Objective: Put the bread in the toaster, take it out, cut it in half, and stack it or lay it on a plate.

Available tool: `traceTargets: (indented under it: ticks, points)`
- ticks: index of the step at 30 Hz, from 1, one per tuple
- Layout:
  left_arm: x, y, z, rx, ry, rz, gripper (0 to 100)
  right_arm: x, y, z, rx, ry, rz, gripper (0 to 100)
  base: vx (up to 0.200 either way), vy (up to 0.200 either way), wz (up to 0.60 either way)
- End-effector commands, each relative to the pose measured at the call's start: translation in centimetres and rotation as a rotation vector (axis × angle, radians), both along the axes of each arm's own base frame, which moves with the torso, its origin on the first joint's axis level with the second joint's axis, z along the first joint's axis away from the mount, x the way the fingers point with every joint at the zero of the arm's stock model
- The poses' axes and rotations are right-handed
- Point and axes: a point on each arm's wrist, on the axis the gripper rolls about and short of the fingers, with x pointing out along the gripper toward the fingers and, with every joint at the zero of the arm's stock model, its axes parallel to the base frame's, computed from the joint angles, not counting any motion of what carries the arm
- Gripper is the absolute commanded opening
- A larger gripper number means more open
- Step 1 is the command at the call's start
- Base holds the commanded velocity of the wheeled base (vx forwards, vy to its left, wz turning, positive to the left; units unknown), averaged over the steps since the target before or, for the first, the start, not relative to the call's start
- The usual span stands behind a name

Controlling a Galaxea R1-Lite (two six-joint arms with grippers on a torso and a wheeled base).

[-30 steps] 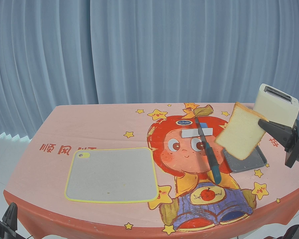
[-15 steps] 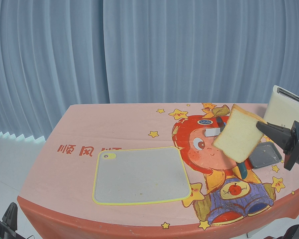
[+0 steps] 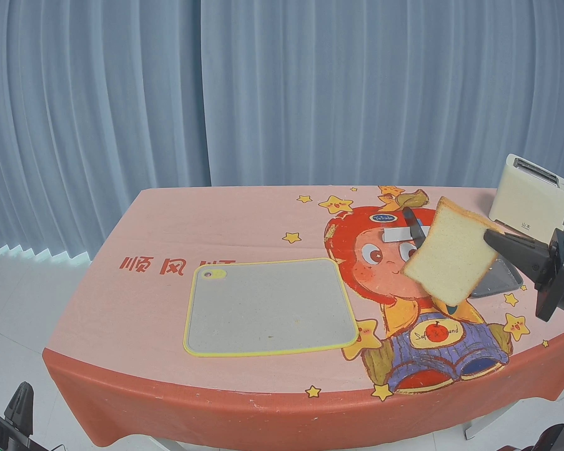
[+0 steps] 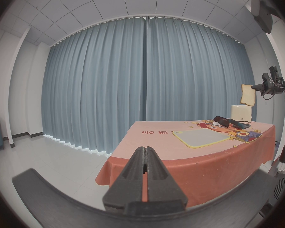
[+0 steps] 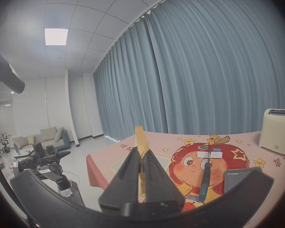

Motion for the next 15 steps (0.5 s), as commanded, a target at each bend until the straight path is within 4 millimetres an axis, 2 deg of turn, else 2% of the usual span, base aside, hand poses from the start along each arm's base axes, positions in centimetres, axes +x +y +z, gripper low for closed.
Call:
traceTargets:
  ticks: [1,8,15]
  points:
    - [0.01,0.0,-0.52,0.0,0.001,0.0,0,0.05,0.03,0.08,0.004,0.001,-0.001,0,0.0,0.0,0.0]
    - [0.01,0.0,-0.52,0.0,0.001,0.002,0,0.18,0.07,0.16,0.009,0.004,-0.012,0,0.0,0.0,0.0]
    - [0.01,0.0,-0.52,0.0,0.001,0.002,0,0.15,0.27,0.64,0.075,0.043,-0.006,0,0.0,0.2,0.0]
